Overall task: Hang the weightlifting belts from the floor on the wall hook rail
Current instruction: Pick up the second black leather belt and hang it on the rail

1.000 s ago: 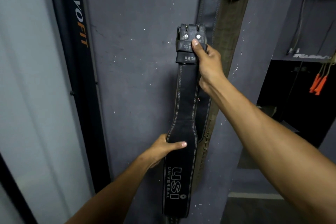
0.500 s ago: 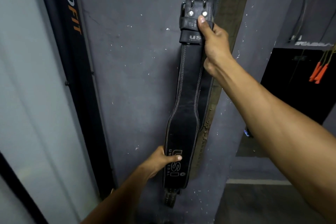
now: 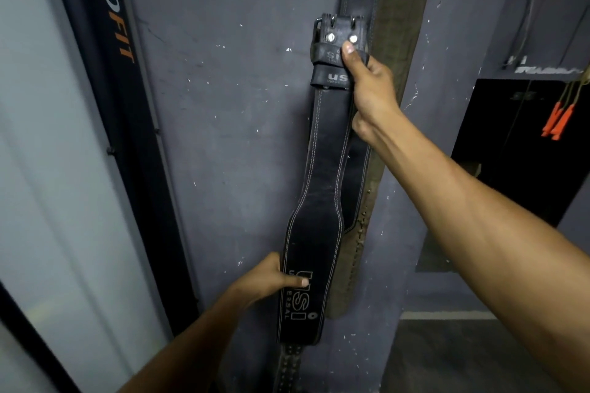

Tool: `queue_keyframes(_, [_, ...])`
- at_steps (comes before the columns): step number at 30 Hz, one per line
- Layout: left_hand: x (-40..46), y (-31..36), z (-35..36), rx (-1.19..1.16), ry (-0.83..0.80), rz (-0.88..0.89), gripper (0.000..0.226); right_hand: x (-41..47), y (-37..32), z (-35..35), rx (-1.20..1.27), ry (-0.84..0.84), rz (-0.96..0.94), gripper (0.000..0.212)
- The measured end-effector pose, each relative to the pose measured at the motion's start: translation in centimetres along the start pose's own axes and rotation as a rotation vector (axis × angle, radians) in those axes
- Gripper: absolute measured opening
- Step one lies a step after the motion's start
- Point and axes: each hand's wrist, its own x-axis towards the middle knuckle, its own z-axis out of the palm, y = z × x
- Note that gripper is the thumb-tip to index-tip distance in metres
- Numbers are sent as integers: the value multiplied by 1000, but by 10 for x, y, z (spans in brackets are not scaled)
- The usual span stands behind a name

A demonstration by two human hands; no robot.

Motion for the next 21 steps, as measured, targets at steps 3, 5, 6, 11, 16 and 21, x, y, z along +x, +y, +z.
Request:
queue_keyframes(3, [1, 50, -5, -62, 11, 122, 50, -3, 7, 0, -13, -5, 20, 26])
queue_keyframes(5, [2, 84, -8, -119, 17, 200, 40, -3, 11, -1, -19, -4, 22, 26])
queue_keyframes(6, [4, 98, -10, -152, 19, 232, 37, -4, 13, -2, -19, -4, 20, 26])
queue_keyframes(11, [9, 171, -24, -426, 105, 390, 23, -12, 30, -4, -59, -38, 42, 16])
queue_keyframes(16, [16, 244, -31, -655, 217, 579, 41, -29, 56, -10, -50, -127, 100, 32])
queue_keyframes(21, [29, 247, -27, -619, 360, 563, 38, -42, 65, -10, -87, -103, 29, 35])
